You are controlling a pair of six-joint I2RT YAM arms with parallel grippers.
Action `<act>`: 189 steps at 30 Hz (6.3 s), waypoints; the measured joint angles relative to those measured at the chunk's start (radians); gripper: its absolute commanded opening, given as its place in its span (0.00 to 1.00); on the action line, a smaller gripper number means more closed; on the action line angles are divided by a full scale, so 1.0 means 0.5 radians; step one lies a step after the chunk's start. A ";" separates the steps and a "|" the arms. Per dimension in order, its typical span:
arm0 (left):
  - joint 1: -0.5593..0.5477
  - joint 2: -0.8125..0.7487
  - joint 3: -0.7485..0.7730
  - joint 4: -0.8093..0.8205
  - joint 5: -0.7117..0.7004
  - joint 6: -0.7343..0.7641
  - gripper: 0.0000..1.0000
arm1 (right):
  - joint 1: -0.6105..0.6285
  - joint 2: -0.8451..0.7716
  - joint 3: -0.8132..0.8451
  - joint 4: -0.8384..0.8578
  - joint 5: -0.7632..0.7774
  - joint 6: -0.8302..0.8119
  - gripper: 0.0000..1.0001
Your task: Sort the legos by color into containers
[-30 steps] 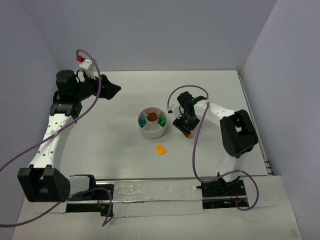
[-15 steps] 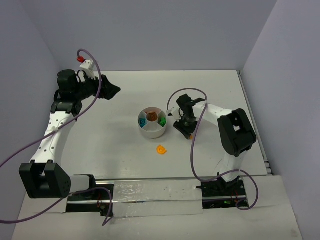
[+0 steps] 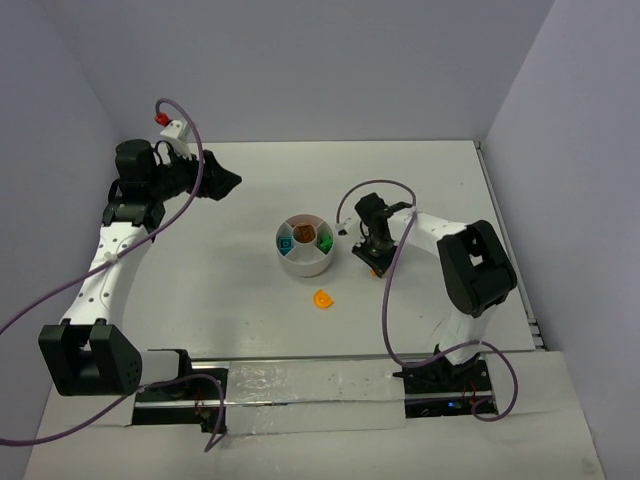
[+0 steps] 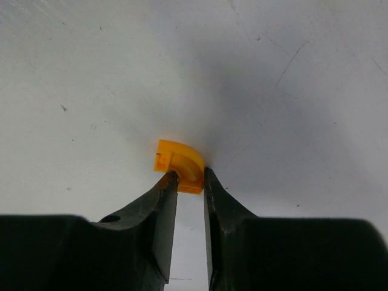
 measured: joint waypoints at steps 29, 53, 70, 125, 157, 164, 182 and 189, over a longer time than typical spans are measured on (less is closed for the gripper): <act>0.000 0.031 -0.016 -0.045 -0.299 -0.202 0.99 | 0.144 -0.580 0.277 0.019 -0.358 0.285 0.00; 0.000 0.010 -0.047 -0.171 -0.364 -0.206 0.99 | 0.600 -0.175 0.663 -0.091 -0.293 0.461 0.00; 0.000 0.010 -0.047 -0.209 -0.380 -0.201 0.99 | 0.642 -0.004 0.832 -0.137 -0.187 0.501 0.29; 0.000 -0.327 -0.339 -0.330 -0.583 -0.202 0.99 | 1.007 -0.285 -0.271 0.621 0.036 0.767 0.96; 0.000 -0.321 -0.339 -0.333 -0.604 -0.183 0.99 | 1.124 -0.161 -0.207 0.535 0.068 0.805 0.22; 0.000 -0.321 -0.339 -0.331 -0.602 -0.179 0.99 | 1.124 -0.583 -0.286 0.579 0.049 0.663 0.00; 0.000 -0.289 -0.325 -0.322 -0.603 -0.175 0.99 | 1.089 -0.458 0.090 0.785 0.506 0.559 0.00; 0.000 -0.266 -0.314 -0.320 -0.603 -0.172 0.99 | 1.084 -0.374 0.183 0.789 0.577 0.584 0.03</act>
